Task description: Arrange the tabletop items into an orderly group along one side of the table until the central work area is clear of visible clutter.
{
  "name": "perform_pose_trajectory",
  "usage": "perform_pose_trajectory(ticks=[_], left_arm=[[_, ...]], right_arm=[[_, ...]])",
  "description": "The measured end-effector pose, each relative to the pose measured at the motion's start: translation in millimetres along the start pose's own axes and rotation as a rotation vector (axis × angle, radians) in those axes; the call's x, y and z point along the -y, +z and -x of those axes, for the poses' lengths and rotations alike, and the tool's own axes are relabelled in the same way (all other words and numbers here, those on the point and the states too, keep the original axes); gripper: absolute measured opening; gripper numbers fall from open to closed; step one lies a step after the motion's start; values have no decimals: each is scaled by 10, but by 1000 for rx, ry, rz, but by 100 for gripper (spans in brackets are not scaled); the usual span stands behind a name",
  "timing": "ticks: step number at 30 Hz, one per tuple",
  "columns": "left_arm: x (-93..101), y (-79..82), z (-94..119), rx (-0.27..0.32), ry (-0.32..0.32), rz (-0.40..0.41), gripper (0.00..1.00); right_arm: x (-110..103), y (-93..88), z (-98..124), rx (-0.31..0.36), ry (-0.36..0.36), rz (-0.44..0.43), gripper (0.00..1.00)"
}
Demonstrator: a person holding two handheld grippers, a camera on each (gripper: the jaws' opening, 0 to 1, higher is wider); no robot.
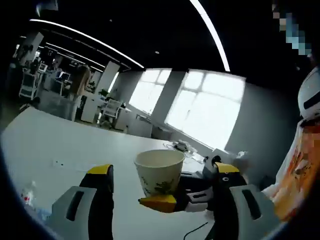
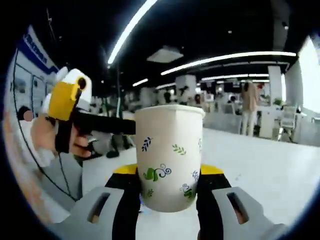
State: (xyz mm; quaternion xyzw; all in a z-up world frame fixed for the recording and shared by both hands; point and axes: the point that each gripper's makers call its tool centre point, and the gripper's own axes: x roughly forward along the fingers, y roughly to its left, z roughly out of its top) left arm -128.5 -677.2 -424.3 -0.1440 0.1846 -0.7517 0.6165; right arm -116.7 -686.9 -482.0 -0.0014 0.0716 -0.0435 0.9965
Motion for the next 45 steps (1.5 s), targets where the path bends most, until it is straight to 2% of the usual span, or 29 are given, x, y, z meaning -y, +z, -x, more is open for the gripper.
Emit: perform_pose_trajectory(ticks=[3, 5, 7, 10, 12, 17, 23, 27, 31, 34, 45], left_arm=[[76, -35, -55, -8, 20, -15, 78], [26, -34, -64, -7, 71, -47, 69], [-11, -41, -68, -14, 95, -50, 62], [-47, -80, -69, -45, 119, -60, 47], [-73, -104, -62, -50, 139, -65, 47], [-84, -152, -35, -63, 160, -112, 42], [-191, -82, -16, -33, 171, -121, 42], [-412, -66, 16, -42, 222, -163, 42], [-691, -73, 45, -68, 263, -174, 42], [-897, -85, 57, -93, 295, -212, 42], [-1639, -174, -2, -146, 397, -300, 43]], right_arm=[[-11, 35, -5, 9, -40, 52, 42], [-29, 44, -14, 11, -55, 111, 42], [-63, 46, -18, 16, -59, 122, 42], [-82, 25, -36, 16, -73, 133, 43], [-77, -15, -53, 9, -69, 102, 43], [-96, -99, -68, -22, -51, 103, 44], [-72, -279, -72, -80, -34, 39, 44], [-45, -408, -16, -106, -27, -37, 50], [8, -526, 72, -129, -40, -66, 50], [52, -598, 136, -140, -48, -106, 51], [221, -949, 345, -212, -93, -169, 50]])
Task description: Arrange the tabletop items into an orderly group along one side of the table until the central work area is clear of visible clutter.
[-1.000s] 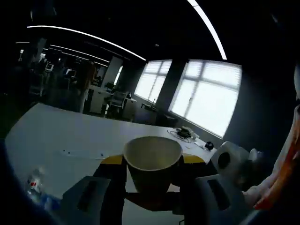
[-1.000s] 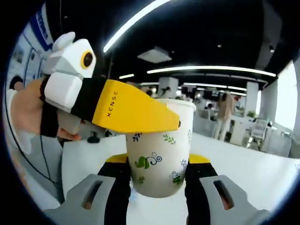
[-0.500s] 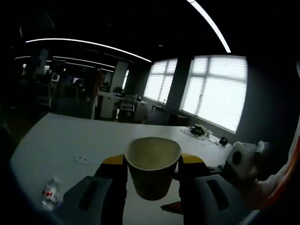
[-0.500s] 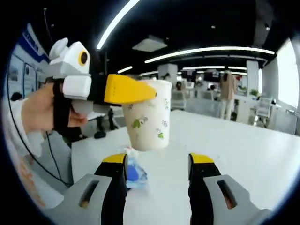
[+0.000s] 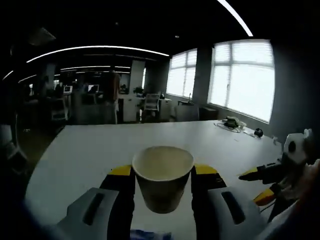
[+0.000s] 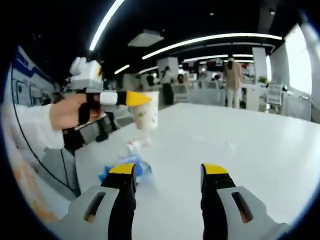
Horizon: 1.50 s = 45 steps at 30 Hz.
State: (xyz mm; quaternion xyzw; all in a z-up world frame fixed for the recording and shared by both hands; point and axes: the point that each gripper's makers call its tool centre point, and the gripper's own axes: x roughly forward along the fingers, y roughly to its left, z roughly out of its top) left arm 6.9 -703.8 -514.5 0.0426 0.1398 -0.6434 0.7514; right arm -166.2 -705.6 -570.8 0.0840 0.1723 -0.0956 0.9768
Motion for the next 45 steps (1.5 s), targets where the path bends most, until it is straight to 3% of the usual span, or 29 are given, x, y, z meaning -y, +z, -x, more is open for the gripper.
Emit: perform_pose_trajectory(ticks=[5, 9, 16, 20, 23, 29, 35, 45], left_arm=[[-210, -145, -169, -5, 25, 2, 43], [-466, -362, -322, -25, 88, -64, 43], [-701, -770, -630, -87, 105, -36, 43], [-834, -857, -724, -79, 123, -3, 43], [-942, -967, -796, -97, 133, -25, 42], [-1090, -1131, -871, -124, 141, -42, 42], [-1167, -1273, -929, -137, 148, -5, 41], [-1221, -1466, -983, -167, 145, 21, 41]], right_arm=[[73, -89, 10, -23, -9, -35, 50], [122, -110, -16, -37, -13, -50, 49], [228, -142, -19, -45, -29, -86, 49], [333, -219, -14, -64, -50, -108, 48], [404, -273, -36, -79, -55, -132, 48], [530, -262, -97, -89, -59, -130, 48], [628, -263, -171, -93, -67, -149, 48], [600, -333, -234, -112, -45, -191, 46]])
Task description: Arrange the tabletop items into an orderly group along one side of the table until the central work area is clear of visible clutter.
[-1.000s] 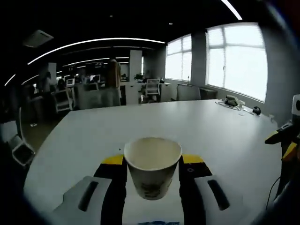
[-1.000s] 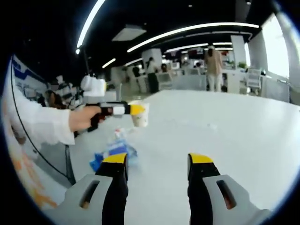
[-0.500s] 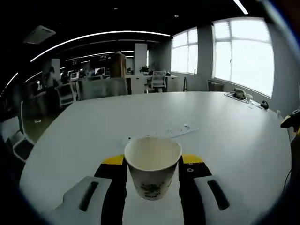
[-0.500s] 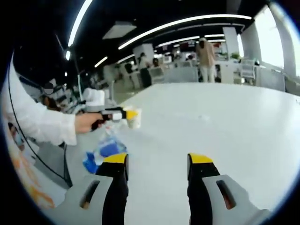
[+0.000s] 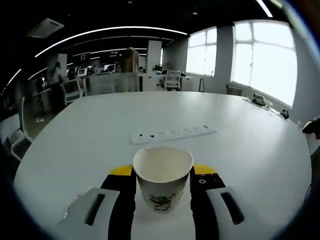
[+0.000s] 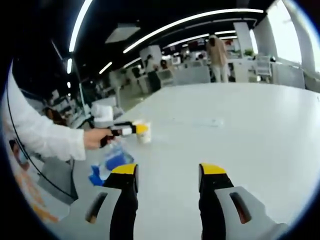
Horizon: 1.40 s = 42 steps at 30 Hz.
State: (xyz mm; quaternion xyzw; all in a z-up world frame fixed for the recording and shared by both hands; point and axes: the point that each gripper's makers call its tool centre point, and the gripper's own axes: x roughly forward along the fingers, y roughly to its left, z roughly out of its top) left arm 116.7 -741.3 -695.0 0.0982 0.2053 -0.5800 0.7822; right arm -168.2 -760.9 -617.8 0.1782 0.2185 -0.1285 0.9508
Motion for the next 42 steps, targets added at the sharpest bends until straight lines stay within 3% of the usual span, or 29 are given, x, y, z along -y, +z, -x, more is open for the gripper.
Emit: perform_pose_trajectory(ticks=[4, 5, 8, 13, 18, 21, 33, 38, 42], left_arm=[[-19, -54, -6, -11, -4, -12, 42], [-29, -25, -9, 13, -7, -13, 42], [-67, -40, 2, 10, -2, 32, 42], [-58, -64, 23, 5, -6, -1, 43], [-36, -129, 67, -20, -22, -52, 43], [-83, -270, 95, -84, -8, -92, 43], [-153, -300, 149, -95, 4, -84, 42], [-143, -257, 177, -85, 1, -74, 50], [-118, -182, 236, -70, 2, -74, 70]], right_arm=[[2, -36, -16, -8, 3, -10, 46], [2, -43, -22, -10, 3, -11, 46], [-1, -50, -35, -10, 7, -22, 45], [-13, -47, -69, -12, 14, -28, 45], [-37, 4, -93, -2, 21, -35, 45], [-41, 19, -98, 4, 23, -46, 45], [-47, -62, -53, -14, 25, -67, 47], [-63, -44, -53, -8, 27, -73, 47], [-91, -24, -50, -1, 35, -78, 48]])
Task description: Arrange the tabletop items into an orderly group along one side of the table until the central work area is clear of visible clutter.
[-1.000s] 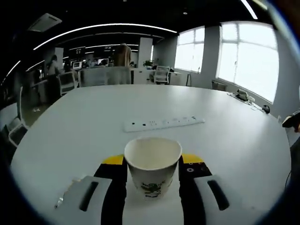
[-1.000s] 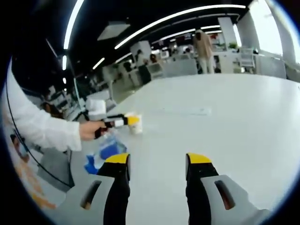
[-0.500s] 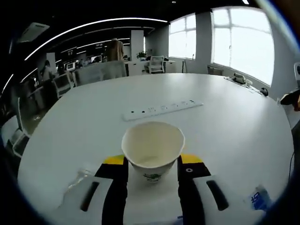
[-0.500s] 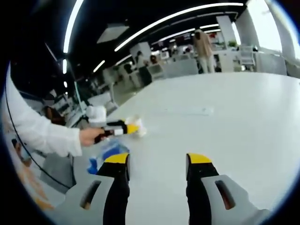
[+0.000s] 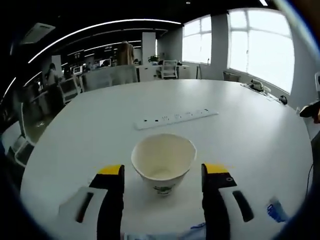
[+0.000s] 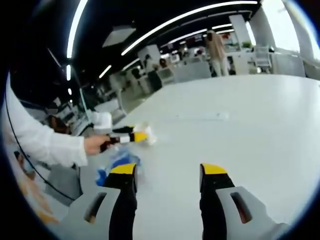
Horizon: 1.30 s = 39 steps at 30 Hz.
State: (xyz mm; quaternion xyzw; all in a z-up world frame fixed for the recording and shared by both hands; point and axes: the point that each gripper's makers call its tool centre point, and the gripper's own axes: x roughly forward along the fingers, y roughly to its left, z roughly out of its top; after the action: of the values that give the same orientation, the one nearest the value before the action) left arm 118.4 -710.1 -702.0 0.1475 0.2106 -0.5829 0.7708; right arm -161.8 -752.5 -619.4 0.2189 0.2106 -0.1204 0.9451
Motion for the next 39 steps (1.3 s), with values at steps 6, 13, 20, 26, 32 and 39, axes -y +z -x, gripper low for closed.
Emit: perform_pose_trajectory(ticks=[6, 13, 20, 26, 32, 39], left_arm=[[-22, 94, 176, 23, -5, 30, 78], [-170, 189, 465, 46, 41, 24, 80], [-249, 230, 716, 68, 75, 34, 78], [-273, 203, 850, 71, 96, 32, 77], [-309, 208, 922, 80, 112, 48, 75], [-349, 143, 947, 67, 120, 55, 74]], right_arm=[[-67, 1, 48, 12, 10, -5, 50], [-185, -32, 155, 30, 25, 1, 50], [-285, -148, 312, 47, 25, -14, 50], [-317, -190, 408, 63, 21, -36, 50], [-302, -174, 468, 76, 18, -41, 50], [-283, -254, 516, 54, 10, -55, 50]])
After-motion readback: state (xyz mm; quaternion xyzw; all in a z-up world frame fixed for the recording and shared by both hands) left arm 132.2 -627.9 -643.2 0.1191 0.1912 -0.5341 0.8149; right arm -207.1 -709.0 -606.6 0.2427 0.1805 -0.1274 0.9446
